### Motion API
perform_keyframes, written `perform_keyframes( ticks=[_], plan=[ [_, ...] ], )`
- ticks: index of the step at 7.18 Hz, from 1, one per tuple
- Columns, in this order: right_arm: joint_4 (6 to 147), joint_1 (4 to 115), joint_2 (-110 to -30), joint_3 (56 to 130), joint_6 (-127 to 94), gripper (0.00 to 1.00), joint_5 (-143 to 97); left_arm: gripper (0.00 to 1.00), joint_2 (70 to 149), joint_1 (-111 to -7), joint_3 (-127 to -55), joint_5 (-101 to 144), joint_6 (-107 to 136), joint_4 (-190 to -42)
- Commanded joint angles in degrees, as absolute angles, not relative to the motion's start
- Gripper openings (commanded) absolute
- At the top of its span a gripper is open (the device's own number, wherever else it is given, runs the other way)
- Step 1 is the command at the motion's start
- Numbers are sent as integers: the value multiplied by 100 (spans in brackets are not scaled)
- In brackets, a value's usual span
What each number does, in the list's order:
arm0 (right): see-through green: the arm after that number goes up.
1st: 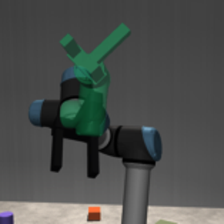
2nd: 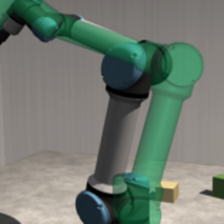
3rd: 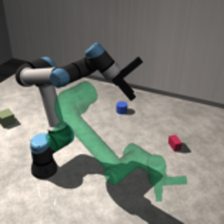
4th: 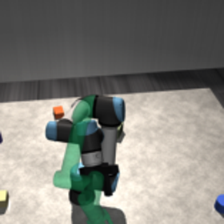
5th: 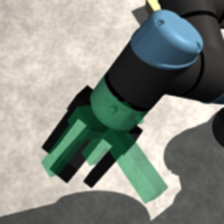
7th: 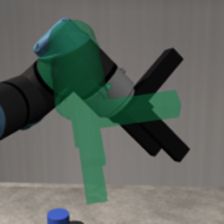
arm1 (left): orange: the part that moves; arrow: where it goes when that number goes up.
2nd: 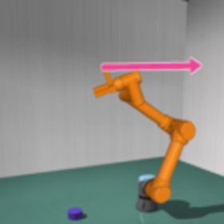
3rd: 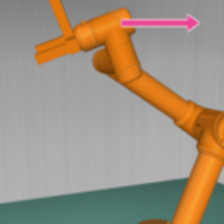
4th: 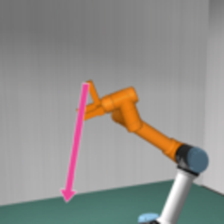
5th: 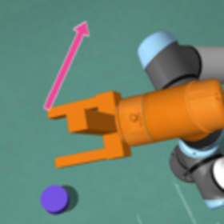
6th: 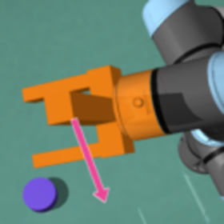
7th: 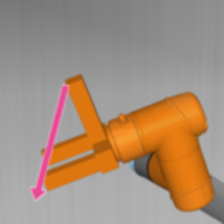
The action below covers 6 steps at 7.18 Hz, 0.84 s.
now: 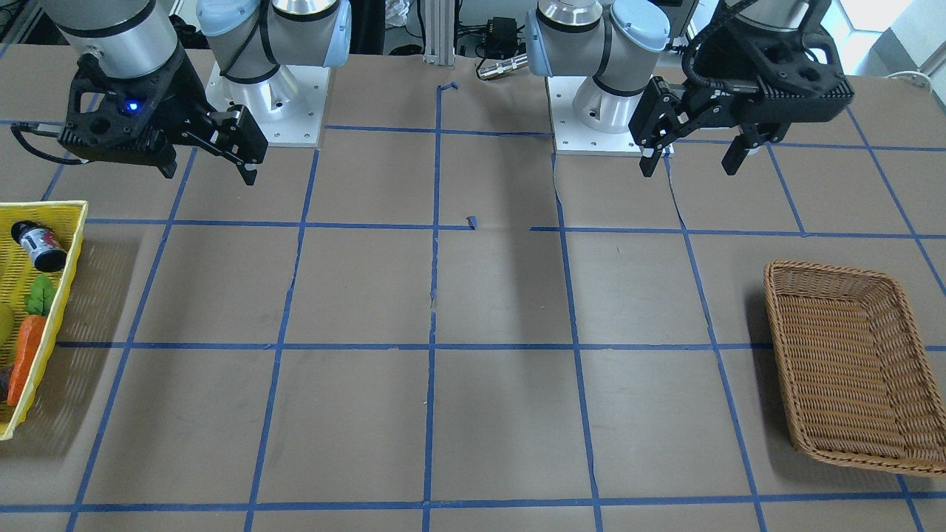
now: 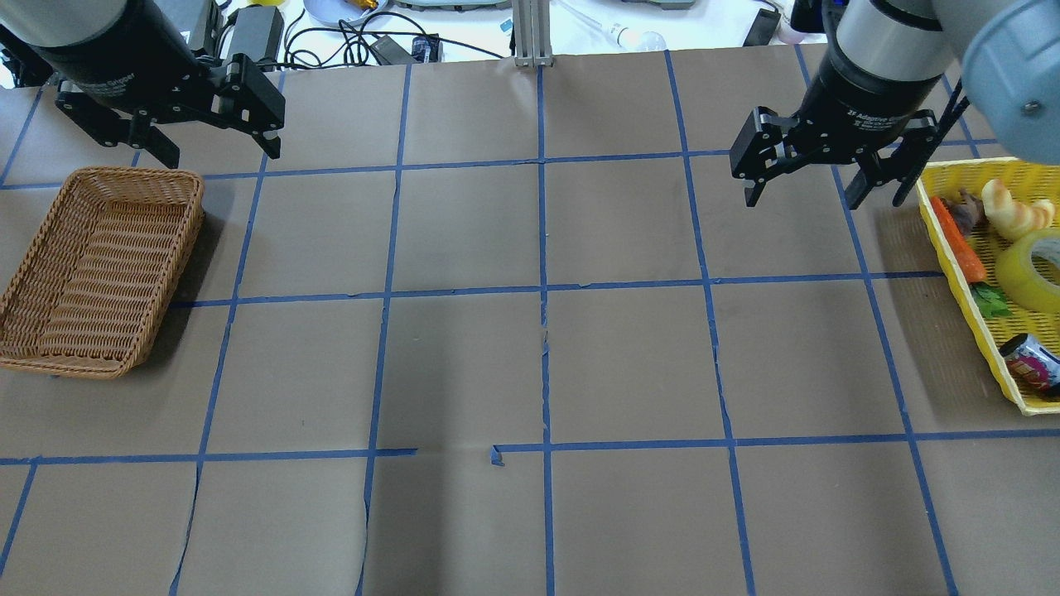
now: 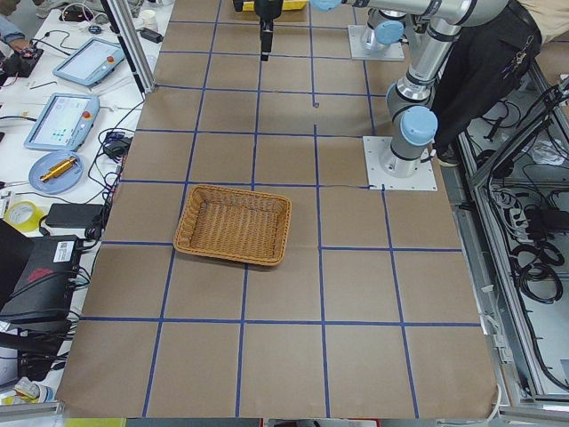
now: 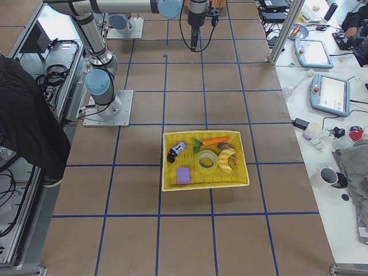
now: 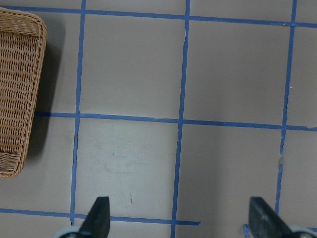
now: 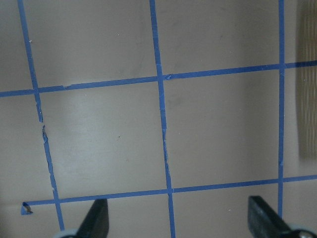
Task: Transfer tape with both arms
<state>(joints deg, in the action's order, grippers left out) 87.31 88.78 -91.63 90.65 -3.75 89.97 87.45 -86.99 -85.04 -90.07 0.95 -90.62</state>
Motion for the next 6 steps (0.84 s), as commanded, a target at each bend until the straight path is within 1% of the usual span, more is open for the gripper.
perform_keyframes(
  ticks=[1,6],
  plan=[
    [8719,8877,-9158,9044,-378,100,9026,100,8745,-8692,-8508,-9000,97,-9062],
    [8736,8860,-9176,9070,-369,100,9018,100,8736,-8701,-8534,-8991,132,-9053]
  ],
)
